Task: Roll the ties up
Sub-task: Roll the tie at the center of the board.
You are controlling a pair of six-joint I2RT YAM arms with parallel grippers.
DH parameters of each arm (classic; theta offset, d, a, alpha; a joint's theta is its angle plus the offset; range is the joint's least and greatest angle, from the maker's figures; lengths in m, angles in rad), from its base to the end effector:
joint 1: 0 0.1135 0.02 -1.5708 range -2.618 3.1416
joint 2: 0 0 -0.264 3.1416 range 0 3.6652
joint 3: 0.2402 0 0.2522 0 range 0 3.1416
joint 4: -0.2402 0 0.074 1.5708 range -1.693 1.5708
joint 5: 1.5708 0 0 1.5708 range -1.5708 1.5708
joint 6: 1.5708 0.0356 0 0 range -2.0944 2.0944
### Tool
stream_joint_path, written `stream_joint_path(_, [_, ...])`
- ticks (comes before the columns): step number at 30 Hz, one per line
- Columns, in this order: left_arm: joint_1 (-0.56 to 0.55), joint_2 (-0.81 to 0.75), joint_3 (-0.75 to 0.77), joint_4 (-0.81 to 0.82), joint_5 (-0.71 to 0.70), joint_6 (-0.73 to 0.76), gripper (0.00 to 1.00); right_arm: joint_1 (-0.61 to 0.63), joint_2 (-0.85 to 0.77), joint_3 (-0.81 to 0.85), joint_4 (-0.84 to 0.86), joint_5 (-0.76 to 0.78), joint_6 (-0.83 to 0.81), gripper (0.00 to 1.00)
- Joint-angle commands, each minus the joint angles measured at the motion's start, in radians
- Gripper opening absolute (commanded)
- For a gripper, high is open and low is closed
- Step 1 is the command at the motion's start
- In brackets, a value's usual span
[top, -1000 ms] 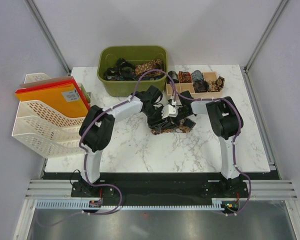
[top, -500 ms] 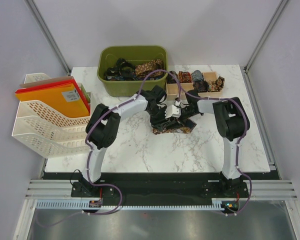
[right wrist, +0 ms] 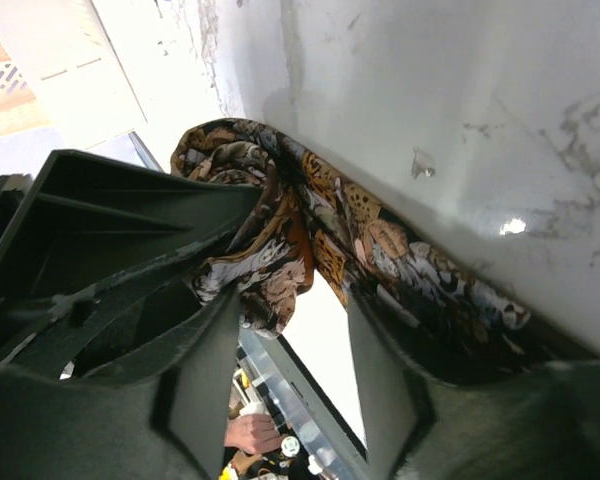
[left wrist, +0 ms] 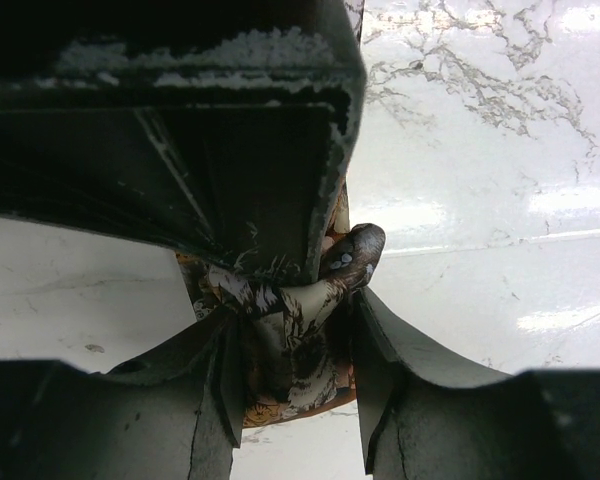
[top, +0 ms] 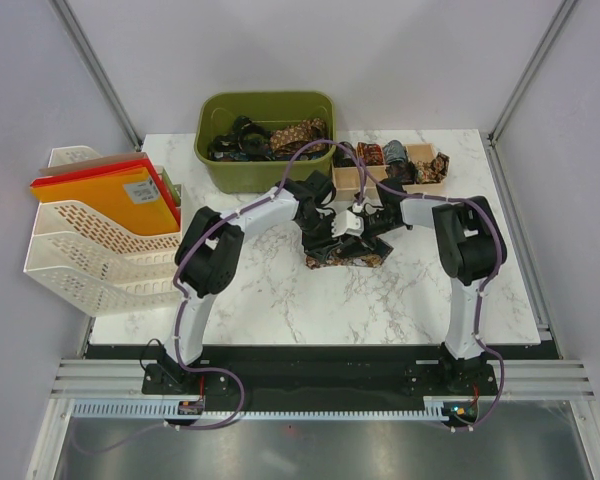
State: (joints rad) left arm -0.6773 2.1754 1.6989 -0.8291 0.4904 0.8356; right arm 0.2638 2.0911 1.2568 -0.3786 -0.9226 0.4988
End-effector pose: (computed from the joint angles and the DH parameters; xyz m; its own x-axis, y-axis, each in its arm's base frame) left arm 0.3346 -0.2906 0.1699 -0.0230 0.8581 -0.5129 0.9931 -0.0394 -0.1105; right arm 0.3727 0.1300 0.1119 -0.9983 0.0295 0.0496 0.0576 0.5647 0.8233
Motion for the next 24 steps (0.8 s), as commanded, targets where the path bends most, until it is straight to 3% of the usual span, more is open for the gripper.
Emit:
stream_joint_path(1, [-0.019,0.104,-0.033,-0.053,-0.072,0.053,0.32,-0.009,-0.074,-0.007,0.020,-0.051,-0.029,0.58])
stream_joint_path(7, [-0.019,0.104,-0.035,-0.056,-0.067,0.056,0.32,0.000,-0.092,-0.060,0.098,-0.053,0.004,0.67])
stream_joint_path(13, [-0.019,0.104,-0.030,-0.059,-0.064,0.056,0.32,0.040,-0.065,-0.066,0.207,-0.021,0.072,0.61])
stream_joint_path(16, [-0.018,0.103,-0.031,-0.062,-0.064,0.059,0.32,0.048,-0.037,-0.068,0.221,0.004,0.072,0.47])
stream_joint_path(17, [-0.019,0.103,-0.035,-0.062,-0.064,0.062,0.33,0.046,-0.029,-0.071,0.219,0.014,0.072,0.36])
stream_joint_path(19, [-0.019,0.096,-0.039,-0.062,-0.059,0.062,0.34,0.035,-0.013,-0.080,0.218,0.019,0.072,0.26])
stream_joint_path(20, [-0.018,0.090,-0.041,-0.062,-0.059,0.063,0.35,0.032,-0.008,-0.083,0.210,0.039,0.066,0.16])
stream_joint_path(23, [-0.008,0.080,-0.048,-0.062,-0.036,0.065,0.41,0.023,0.009,-0.076,0.147,0.082,0.003,0.01])
stream_joint_path(24, [-0.005,0.061,-0.051,-0.062,-0.029,0.069,0.43,0.019,0.014,-0.073,0.120,0.106,-0.011,0.00])
